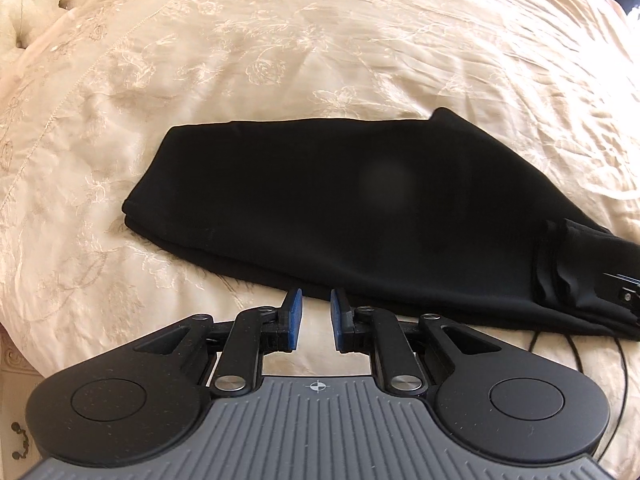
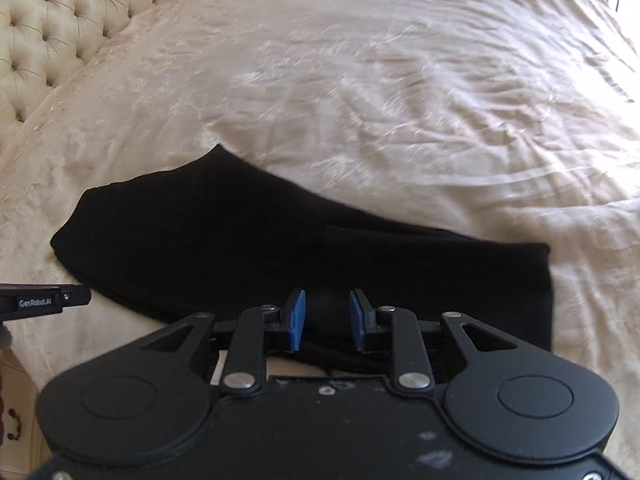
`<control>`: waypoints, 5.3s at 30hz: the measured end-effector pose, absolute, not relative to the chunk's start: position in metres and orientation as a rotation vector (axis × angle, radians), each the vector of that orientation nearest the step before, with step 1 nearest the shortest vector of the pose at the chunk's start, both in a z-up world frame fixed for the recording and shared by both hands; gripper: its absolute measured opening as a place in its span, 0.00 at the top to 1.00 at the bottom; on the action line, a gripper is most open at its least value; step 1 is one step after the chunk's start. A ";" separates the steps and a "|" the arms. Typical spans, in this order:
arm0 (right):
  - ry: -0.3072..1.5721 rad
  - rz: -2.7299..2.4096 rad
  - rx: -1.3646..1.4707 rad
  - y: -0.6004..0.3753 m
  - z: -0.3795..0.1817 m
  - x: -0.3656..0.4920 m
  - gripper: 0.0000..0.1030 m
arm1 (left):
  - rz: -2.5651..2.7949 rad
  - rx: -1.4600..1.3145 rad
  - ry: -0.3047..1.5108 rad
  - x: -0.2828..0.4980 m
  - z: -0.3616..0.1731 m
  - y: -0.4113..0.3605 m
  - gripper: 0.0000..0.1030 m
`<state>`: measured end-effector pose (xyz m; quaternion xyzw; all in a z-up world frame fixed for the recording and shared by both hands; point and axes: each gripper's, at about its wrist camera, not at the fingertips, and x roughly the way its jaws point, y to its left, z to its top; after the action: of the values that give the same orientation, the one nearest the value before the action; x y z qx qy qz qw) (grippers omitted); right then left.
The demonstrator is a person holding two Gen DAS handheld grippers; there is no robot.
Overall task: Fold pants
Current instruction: 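Open both tools and grasp the folded pants edge with the left tool, then lift the pants end with the left tool and fold it over toward the right tool, then lower the folded end onto the pants and release with the left tool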
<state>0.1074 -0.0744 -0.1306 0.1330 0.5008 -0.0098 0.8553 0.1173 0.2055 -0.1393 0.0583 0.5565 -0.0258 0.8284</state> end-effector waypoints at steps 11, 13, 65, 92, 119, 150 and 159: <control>1.055 -0.077 0.374 -0.010 -0.138 0.164 0.97 | -0.048 0.203 1.053 0.158 -0.131 0.286 0.65; 1.046 -0.088 0.381 -0.002 -0.140 0.180 0.97 | -0.038 0.206 1.054 0.171 -0.131 0.298 0.63; 1.230 -0.113 0.498 0.072 -0.207 0.199 0.68 | -0.342 -0.052 1.402 0.260 -0.233 0.376 0.25; 1.224 0.033 0.408 0.090 -0.216 0.174 0.68 | -0.360 -0.206 1.070 0.213 -0.066 0.321 0.90; 1.062 -0.085 0.622 -0.169 -0.184 0.056 0.66 | -0.521 0.110 1.047 0.091 -0.128 -0.046 0.89; 0.956 -0.291 0.524 -0.216 -0.165 0.051 0.65 | -0.251 0.336 1.151 0.141 -0.164 0.059 0.82; 1.076 -0.277 0.500 -0.217 -0.197 0.098 0.61 | -0.234 0.318 1.301 0.152 -0.198 0.080 0.81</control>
<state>0.0980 -0.2166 -0.1966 0.2351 0.5052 -0.1303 0.8201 0.1524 0.0799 -0.1983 0.1470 0.6016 -0.1083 0.7777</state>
